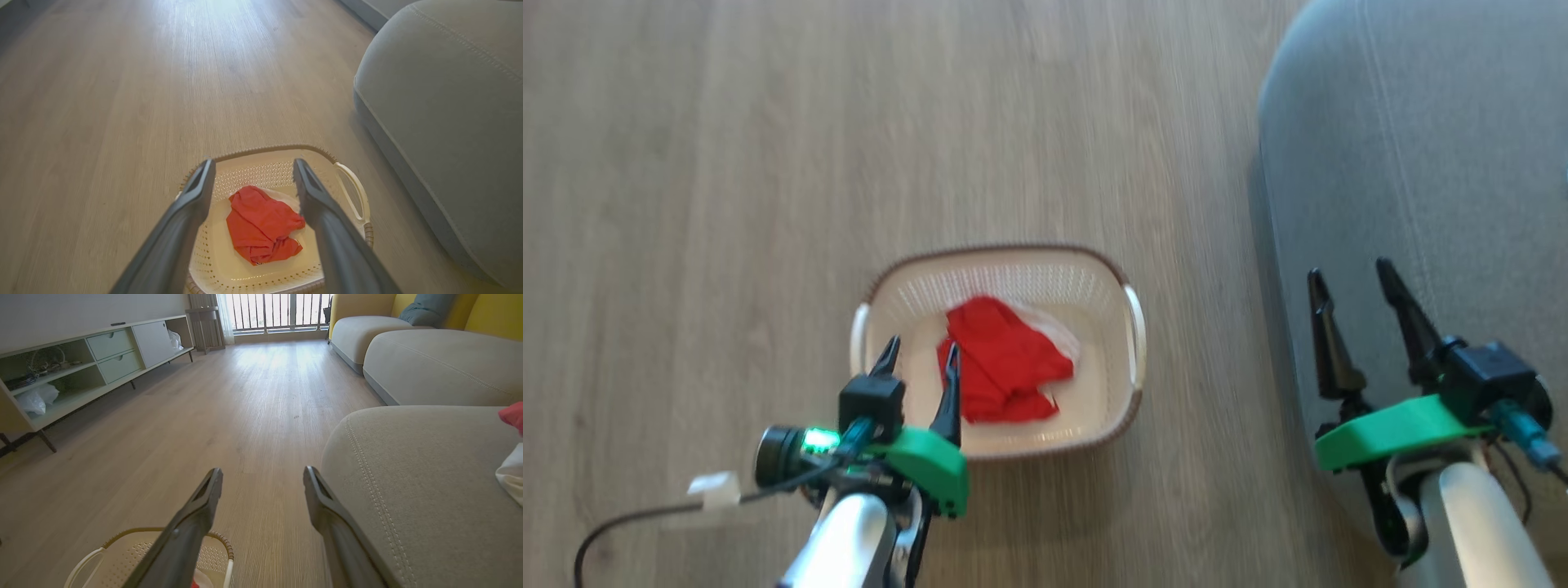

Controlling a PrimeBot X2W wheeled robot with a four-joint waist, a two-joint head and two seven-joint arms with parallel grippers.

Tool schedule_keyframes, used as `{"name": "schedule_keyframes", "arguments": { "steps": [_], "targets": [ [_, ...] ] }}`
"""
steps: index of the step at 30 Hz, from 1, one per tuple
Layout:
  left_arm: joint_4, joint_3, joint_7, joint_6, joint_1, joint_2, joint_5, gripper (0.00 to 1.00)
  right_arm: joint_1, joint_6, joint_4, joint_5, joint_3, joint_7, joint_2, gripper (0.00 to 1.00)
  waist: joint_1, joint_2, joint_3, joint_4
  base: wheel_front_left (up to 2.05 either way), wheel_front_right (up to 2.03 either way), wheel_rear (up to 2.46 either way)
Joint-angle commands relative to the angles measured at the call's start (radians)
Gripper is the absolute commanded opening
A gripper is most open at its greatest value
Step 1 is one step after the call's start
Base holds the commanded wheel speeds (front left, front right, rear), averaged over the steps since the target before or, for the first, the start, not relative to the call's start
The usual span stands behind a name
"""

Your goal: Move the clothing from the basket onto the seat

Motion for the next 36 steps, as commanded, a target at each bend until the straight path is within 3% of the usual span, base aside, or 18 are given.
{"name": "schedule_keyframes", "arguments": {
  "steps": [1,12,22,28,32,36],
  "targets": [
    [0.004,0.009,-0.005,0.012,-0.062,0.001,0.008,1.0,-0.035,0.0,-0.038,0.002,0.022,-0.006,-0.025,1.0,-0.0001,0.0,0.13,-0.058,0.0,0.0,0.0],
    [0.388,-0.085,-0.005,0.008,-0.414,0.001,0.078,1.0,-0.152,0.0,-0.068,0.066,0.032,-0.006,-0.021,1.0,-0.0001,0.0,0.489,-0.187,0.0,0.0,0.0],
    [0.767,-0.116,0.013,-0.034,-0.713,0.011,0.128,1.0,-0.192,0.0,-0.101,0.088,0.097,-0.006,-0.003,1.0,-0.0001,0.0,0.674,-0.291,0.0,0.0,0.0],
    [0.834,-0.136,0.058,-0.056,-0.798,0.037,0.142,1.0,-0.213,0.0,-0.123,0.107,0.132,-0.006,0.001,1.0,-0.0001,0.0,0.725,-0.337,0.0,0.0,0.0],
    [0.854,-0.172,0.168,-0.094,-0.828,0.06,0.165,1.0,-0.22,0.0,-0.15,0.119,0.152,-0.006,0.006,1.0,-0.0001,0.0,0.753,-0.351,0.0,0.0,0.0],
    [0.859,-0.187,0.244,-0.092,-0.85,0.074,0.172,1.0,-0.206,0.0,-0.175,0.122,0.162,-0.006,0.009,1.0,-0.0001,0.0,0.765,-0.346,0.0,0.0,0.0]
  ]
}}
